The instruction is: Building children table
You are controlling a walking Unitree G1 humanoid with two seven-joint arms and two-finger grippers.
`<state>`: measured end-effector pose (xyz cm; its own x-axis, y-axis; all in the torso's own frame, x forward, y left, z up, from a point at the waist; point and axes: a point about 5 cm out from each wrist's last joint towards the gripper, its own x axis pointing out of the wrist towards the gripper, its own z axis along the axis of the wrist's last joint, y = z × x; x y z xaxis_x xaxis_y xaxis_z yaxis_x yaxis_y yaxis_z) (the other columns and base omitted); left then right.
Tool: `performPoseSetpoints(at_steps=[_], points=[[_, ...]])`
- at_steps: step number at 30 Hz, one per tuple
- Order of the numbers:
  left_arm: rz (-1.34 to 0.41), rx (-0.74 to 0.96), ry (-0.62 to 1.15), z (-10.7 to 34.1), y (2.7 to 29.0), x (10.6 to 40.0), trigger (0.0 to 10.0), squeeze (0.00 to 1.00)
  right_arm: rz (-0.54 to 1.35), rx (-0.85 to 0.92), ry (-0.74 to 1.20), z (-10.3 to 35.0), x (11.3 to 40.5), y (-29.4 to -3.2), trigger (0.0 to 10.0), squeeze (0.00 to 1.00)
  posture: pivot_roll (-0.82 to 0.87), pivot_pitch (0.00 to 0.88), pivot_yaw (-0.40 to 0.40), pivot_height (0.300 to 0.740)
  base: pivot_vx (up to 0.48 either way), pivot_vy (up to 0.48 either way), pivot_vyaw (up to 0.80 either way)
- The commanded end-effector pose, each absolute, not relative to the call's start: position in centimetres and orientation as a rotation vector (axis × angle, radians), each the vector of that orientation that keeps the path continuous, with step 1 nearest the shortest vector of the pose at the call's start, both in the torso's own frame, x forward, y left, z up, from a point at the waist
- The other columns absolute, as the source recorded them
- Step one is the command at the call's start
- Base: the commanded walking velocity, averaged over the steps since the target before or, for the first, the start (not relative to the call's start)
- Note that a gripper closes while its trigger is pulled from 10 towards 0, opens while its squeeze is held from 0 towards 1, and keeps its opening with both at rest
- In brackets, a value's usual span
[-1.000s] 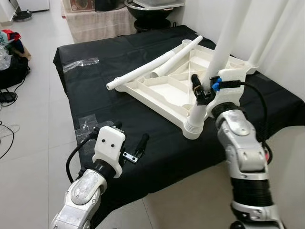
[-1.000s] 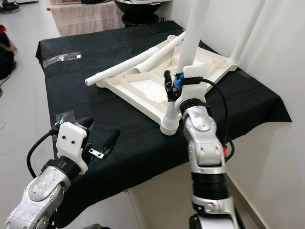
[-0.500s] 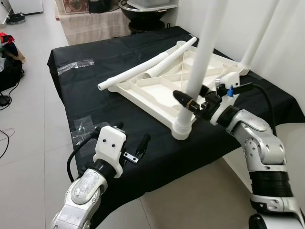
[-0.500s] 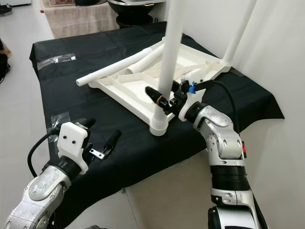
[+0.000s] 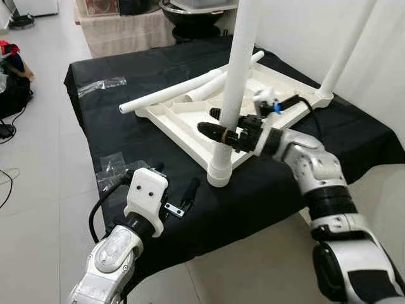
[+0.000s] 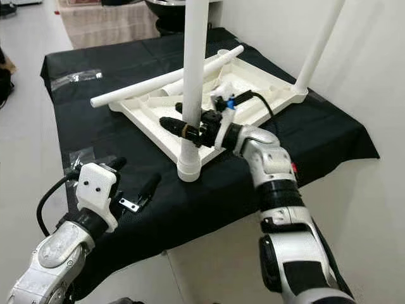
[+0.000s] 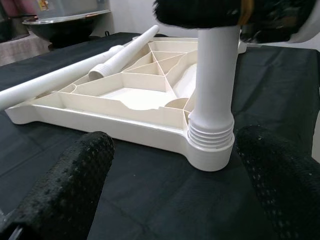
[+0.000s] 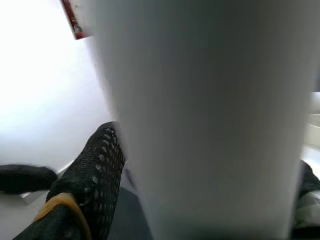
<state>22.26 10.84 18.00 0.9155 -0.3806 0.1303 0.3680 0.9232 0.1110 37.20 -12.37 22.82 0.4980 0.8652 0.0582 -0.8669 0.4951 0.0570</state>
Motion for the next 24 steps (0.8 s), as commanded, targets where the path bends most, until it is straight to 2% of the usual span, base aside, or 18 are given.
performPoseSetpoints(at_steps=[1, 6, 9, 12, 15, 16, 18, 20, 21, 22, 23, 24], points=[[-0.382, 0.089, -0.142, 17.9, 10.8, 22.1, 10.0, 0.0, 0.998, 0.059, -0.027, 22.7, 37.8, -11.9, 0.0, 0.0, 0.05, 0.086, -0.069, 0.74, 0.0, 0.0, 0.0], [-0.381, 0.088, -0.142, 17.9, 10.8, 22.1, 10.0, 0.0, 0.973, 0.033, -0.041, 22.5, 37.9, -12.1, 0.0, 0.0, 0.04, 0.087, -0.066, 0.74, 0.0, 0.0, 0.0], [-0.379, 0.088, -0.144, 17.9, 10.8, 22.1, 10.0, 0.0, 0.835, 0.047, -0.059, 22.3, 38.4, -13.3, 0.0, 0.0, 0.04, 0.087, -0.066, 0.74, 0.0, 0.0, 0.0], [-0.379, 0.088, -0.145, 17.9, 10.8, 22.1, 10.0, 0.0, 0.775, 0.039, -0.065, 22.2, 38.5, -13.9, 0.0, 0.0, 0.04, 0.087, -0.066, 0.74, 0.0, 0.0, 0.0], [-0.379, 0.088, -0.146, 17.9, 10.8, 22.3, 10.0, 0.0, 0.553, 0.023, -0.074, 21.9, 38.5, -15.6, 0.0, 0.0, 0.03, 0.088, -0.061, 0.74, 0.0, 0.0, 0.0], [-0.379, 0.088, -0.146, 17.9, 10.8, 22.3, 10.0, 0.0, 0.553, 0.023, -0.074, 21.9, 38.5, -15.6, 0.0, 0.0, 0.03, 0.088, -0.061, 0.74, 0.0, 0.0, 0.0], [-0.381, 0.089, -0.148, 17.9, 10.8, 22.4, 10.0, 0.0, 0.379, -0.001, -0.054, 21.4, 38.4, -16.5, 0.0, 0.0, 0.02, 0.087, -0.06, 0.74, 0.0, 0.0, 0.0], [-0.381, 0.089, -0.148, 17.9, 10.8, 22.4, 10.0, 0.0, 0.379, -0.001, -0.054, 21.4, 38.4, -16.5, 0.0, 0.0, 0.02, 0.087, -0.06, 0.74, 0.0, 0.0, 0.0], [-0.382, 0.089, -0.149, 17.9, 10.8, 22.4, 10.0, 0.0, 0.192, -0.019, -0.027, 21.0, 38.2, -17.4, 0.0, 0.0, 0.02, 0.088, -0.06, 0.74, 0.0, 0.0, 0.0], [-0.382, 0.089, -0.149, 17.9, 10.8, 22.4, 10.0, 0.0, 0.192, -0.019, -0.027, 21.0, 38.2, -17.4, 0.0, 0.0, 0.02, 0.088, -0.06, 0.74, 0.0, 0.0, 0.0], [-0.382, 0.09, -0.149, 17.9, 10.8, 22.4, 10.0, 0.0, 0.013, -0.038, -0.025, 20.9, 37.6, -18.2, 0.0, 0.0, 0.02, 0.089, -0.06, 0.74, 0.0, 0.0, 0.0], [-0.382, 0.09, -0.149, 17.9, 10.8, 22.4, 10.0, 0.0, 0.013, -0.038, -0.025, 20.9, 37.6, -18.2, 0.0, 0.0, 0.02, 0.089, -0.06, 0.74, 0.0, 0.0, 0.0]])
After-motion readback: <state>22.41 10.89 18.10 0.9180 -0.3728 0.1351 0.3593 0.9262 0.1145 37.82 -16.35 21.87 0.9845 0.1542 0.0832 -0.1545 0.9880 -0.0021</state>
